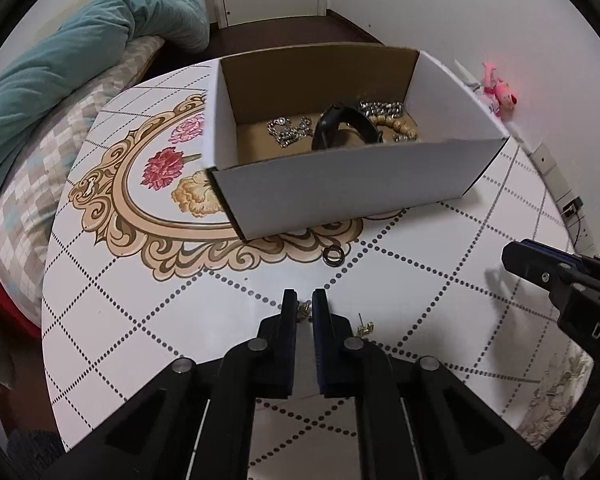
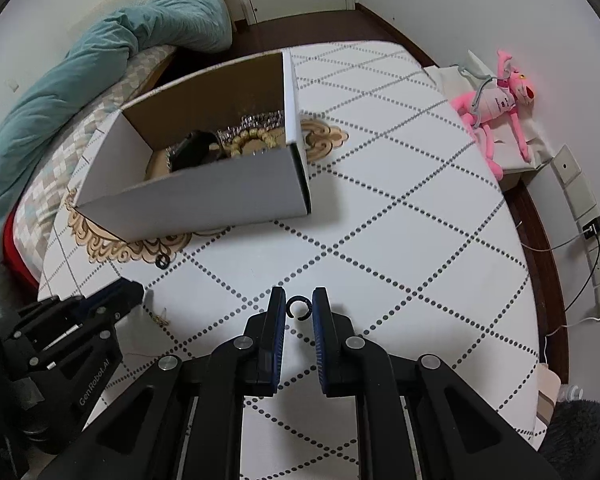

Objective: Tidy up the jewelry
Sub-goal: 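Carry both small pieces into the box while both tools open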

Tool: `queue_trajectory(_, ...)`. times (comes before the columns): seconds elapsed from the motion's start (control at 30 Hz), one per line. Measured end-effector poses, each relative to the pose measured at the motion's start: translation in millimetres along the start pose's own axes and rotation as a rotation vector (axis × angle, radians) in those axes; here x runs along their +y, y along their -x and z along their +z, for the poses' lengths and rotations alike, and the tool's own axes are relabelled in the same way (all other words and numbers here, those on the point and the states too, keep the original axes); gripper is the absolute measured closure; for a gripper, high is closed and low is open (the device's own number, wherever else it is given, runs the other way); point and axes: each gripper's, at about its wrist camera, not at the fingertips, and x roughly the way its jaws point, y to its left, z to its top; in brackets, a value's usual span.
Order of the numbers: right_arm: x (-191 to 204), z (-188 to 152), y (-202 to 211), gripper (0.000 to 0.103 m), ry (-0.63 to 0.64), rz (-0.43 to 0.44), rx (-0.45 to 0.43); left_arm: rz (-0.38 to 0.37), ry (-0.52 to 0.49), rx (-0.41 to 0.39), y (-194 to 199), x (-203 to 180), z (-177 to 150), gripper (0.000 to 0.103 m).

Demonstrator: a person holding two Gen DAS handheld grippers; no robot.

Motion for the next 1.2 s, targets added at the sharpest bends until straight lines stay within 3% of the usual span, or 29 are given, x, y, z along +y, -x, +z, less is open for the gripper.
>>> queue_trajectory(0.23, 7, 19, 34, 0.089, -0.003, 0.064, -0.060, -0.119, 0.089, -0.057, 48, 14, 25, 0.098)
queue_trajectory(0.37, 16, 47, 52, 0.089, 0.012, 0.112, -0.104, -0.188, 0.117, -0.107, 75, 20, 61, 0.098)
queue_trajectory(0.5, 26, 84, 55, 0.089, 0.046, 0.122, -0.123, -0.204, 0.128, -0.123, 78, 27, 103, 0.098)
queue_trajectory(0.77, 25, 149, 10, 0.089, 0.081, 0.122, -0.010, -0.184, 0.150, 0.023, 22, 45, 141, 0.098)
queue_trajectory(0.97, 26, 169, -24, 0.088, 0.124, 0.069, 0.111, -0.134, 0.178, 0.115, 0, 55, 147, 0.094)
queue_trajectory(1.0, 26, 170, -27, 0.088, 0.129, 0.053, 0.123, -0.120, 0.178, 0.125, -2, 55, 147, 0.091)
queue_trajectory(1.07, 25, 172, -28, 0.083, 0.130, 0.041, 0.125, -0.084, 0.171, 0.130, -3, 56, 148, 0.068)
queue_trajectory(1.1, 25, 171, -27, 0.070, 0.132, 0.038, 0.119, -0.062, 0.169, 0.122, -2, 56, 148, 0.043)
queue_trajectory(1.13, 25, 171, -25, 0.060, 0.136, 0.028, 0.112, -0.041, 0.170, 0.108, 1, 58, 148, 0.025)
queue_trajectory(1.2, 26, 170, -22, 0.053, 0.148, 0.002, 0.097, -0.016, 0.168, 0.083, 5, 59, 148, 0.024)
